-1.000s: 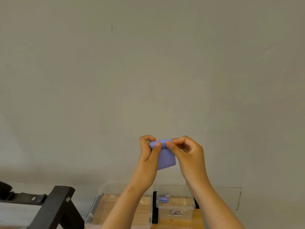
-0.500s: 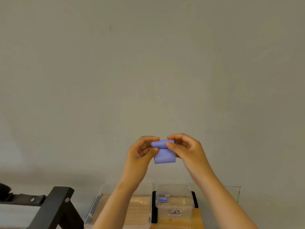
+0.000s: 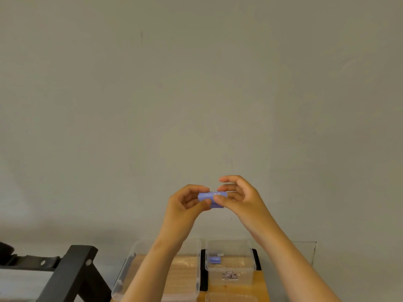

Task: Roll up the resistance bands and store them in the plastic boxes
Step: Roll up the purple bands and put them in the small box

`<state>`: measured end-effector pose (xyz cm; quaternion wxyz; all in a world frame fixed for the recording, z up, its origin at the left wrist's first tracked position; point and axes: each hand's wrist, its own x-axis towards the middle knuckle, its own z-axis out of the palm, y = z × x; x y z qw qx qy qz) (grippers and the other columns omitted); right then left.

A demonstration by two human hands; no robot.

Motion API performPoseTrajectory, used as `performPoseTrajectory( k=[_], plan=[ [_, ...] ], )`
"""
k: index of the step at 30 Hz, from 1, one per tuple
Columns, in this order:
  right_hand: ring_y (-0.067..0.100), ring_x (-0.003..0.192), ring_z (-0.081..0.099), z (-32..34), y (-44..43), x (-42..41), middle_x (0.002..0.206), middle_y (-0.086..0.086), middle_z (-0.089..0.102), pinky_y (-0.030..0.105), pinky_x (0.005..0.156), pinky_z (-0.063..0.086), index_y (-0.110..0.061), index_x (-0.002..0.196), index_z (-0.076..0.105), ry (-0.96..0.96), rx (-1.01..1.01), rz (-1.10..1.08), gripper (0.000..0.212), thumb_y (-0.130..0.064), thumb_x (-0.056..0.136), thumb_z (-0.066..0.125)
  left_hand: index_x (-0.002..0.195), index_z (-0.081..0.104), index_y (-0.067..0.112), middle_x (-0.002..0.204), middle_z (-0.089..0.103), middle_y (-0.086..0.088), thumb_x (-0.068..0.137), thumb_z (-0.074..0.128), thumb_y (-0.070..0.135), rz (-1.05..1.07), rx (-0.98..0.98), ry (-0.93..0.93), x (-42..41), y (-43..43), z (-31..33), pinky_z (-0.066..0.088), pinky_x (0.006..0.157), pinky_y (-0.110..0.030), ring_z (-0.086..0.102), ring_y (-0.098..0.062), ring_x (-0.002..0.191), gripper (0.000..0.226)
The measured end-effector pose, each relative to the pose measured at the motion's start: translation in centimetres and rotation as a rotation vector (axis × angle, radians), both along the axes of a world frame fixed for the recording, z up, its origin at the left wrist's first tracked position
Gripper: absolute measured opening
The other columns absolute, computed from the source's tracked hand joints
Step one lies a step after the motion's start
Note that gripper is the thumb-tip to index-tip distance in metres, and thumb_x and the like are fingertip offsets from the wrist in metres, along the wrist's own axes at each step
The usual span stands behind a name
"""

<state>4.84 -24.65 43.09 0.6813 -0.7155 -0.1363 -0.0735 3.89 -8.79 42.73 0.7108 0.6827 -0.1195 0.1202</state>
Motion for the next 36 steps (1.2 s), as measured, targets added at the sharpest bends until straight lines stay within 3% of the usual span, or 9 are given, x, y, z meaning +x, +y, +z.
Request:
performPoseTrajectory(
  k=[5,11,15,21,24,28,32,36],
  plan=[
    [0.013,0.087,0.069,-0.5,0.0,0.6,0.09,0.002,0.072,0.028,0.079,0.058,-0.019,0.091,0.069,0.045,-0.016,-0.026,0.01,-0.015,0.082,0.073,0.093,0.066,0.006,0.094,0.072,-0.011,0.081,0.067,-0.008,0.001,0.035,-0.025,0.1,-0.4,-1.0,0.055,0.077,-0.025,0.07,-0.023,0.091,0.018],
    [0.015,0.08,0.071,-1.5,-0.3,1.0,0.085,0.002,0.074,0.03,0.078,0.057,-0.014,0.091,0.069,0.027,0.009,-0.026,0.01,-0.011,0.082,0.073,0.112,0.061,0.012,0.099,0.073,-0.005,0.086,0.066,0.002,-0.049,-0.018,0.098,0.7,-0.7,-1.5,0.055,0.083,-0.025,0.07,-0.019,0.094,0.028],
    [0.011,0.081,0.071,-2.2,-0.2,1.5,0.087,-0.001,0.074,0.024,0.075,0.056,-0.015,0.092,0.069,-0.013,-0.008,-0.051,0.011,-0.013,0.082,0.074,0.108,0.064,0.005,0.099,0.073,-0.011,0.091,0.061,0.011,-0.053,-0.042,0.141,1.4,-0.9,-2.1,0.057,0.08,-0.028,0.071,-0.022,0.092,0.018],
    [0.005,0.087,0.068,-3.6,0.5,2.4,0.095,-0.005,0.069,0.019,0.076,0.055,-0.021,0.102,0.063,0.011,0.044,-0.142,0.028,-0.019,0.079,0.077,0.102,0.067,0.005,0.091,0.074,-0.008,0.087,0.065,0.004,0.073,-0.057,0.127,2.4,-0.8,-3.0,0.054,0.072,-0.02,0.071,-0.02,0.086,0.015],
    [0.012,0.081,0.07,-4.3,0.9,2.9,0.089,-0.002,0.07,0.024,0.074,0.056,-0.017,0.091,0.063,0.049,0.106,-0.197,0.019,-0.016,0.078,0.077,0.104,0.065,0.007,0.091,0.073,-0.01,0.088,0.064,0.005,0.118,-0.076,0.101,2.7,-0.9,-3.6,0.054,0.071,-0.019,0.071,-0.019,0.085,0.016],
    [0.008,0.076,0.069,-5.0,1.3,3.6,0.077,-0.006,0.072,0.02,0.07,0.055,-0.015,0.079,0.068,0.031,0.097,-0.253,0.008,-0.014,0.079,0.076,0.102,0.067,0.01,0.091,0.073,-0.004,0.09,0.061,0.005,0.105,0.016,0.055,3.4,-0.9,-4.2,0.055,0.073,-0.024,0.07,-0.017,0.083,0.014],
    [0.005,0.078,0.068,-5.1,1.4,4.0,0.079,-0.013,0.072,0.014,0.07,0.051,-0.021,0.076,0.071,-0.009,0.095,-0.243,0.009,-0.014,0.08,0.076,0.1,0.069,0.012,0.093,0.073,-0.002,0.088,0.064,0.01,0.101,0.09,0.034,4.2,-0.7,-4.2,0.057,0.078,-0.031,0.069,-0.02,0.084,0.013],
    [0.005,0.08,0.068,-5.3,1.4,4.4,0.081,-0.012,0.073,0.014,0.072,0.051,-0.02,0.077,0.072,0.005,0.109,-0.22,0.008,-0.014,0.08,0.075,0.099,0.07,0.012,0.093,0.073,-0.004,0.086,0.068,0.009,0.079,0.118,0.048,4.7,-0.8,-4.2,0.055,0.074,-0.024,0.069,-0.022,0.082,0.014]
  ],
)
